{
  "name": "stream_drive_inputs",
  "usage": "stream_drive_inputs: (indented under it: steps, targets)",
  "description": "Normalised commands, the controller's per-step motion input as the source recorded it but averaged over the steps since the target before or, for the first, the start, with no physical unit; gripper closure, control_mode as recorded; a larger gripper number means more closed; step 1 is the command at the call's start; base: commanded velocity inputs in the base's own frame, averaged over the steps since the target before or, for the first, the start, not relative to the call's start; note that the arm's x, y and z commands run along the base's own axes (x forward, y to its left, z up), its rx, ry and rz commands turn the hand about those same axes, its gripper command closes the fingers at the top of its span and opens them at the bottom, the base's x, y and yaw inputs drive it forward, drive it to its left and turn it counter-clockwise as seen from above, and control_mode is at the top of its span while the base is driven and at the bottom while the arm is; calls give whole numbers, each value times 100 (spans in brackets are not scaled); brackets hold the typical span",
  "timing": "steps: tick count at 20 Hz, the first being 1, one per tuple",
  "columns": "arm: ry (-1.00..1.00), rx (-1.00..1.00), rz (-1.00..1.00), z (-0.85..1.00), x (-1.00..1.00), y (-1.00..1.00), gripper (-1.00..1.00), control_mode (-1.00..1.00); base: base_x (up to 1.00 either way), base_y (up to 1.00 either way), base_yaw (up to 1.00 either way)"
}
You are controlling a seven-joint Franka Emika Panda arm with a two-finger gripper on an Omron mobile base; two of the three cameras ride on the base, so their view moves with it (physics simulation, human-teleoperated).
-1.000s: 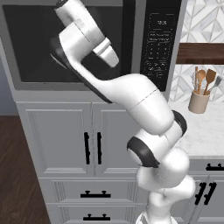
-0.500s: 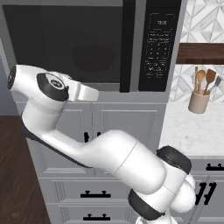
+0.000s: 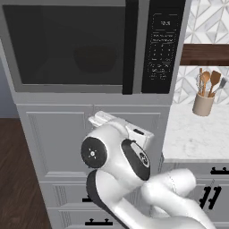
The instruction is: Open the microwave, place the bowl with waffle inside the microwave, then close the microwave door and turn it on.
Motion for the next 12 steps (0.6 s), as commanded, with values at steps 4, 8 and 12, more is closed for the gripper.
stream_drive_inputs:
  steps: [4, 8, 12]
  targets:
    - [-38, 39, 24, 31, -63, -66, 100, -100, 0, 0, 0]
    - [-16, 45, 21, 57, -35, -59, 100, -100, 0, 0, 0]
    - [-2, 34, 15, 33, -24, -48, 100, -100, 0, 0, 0]
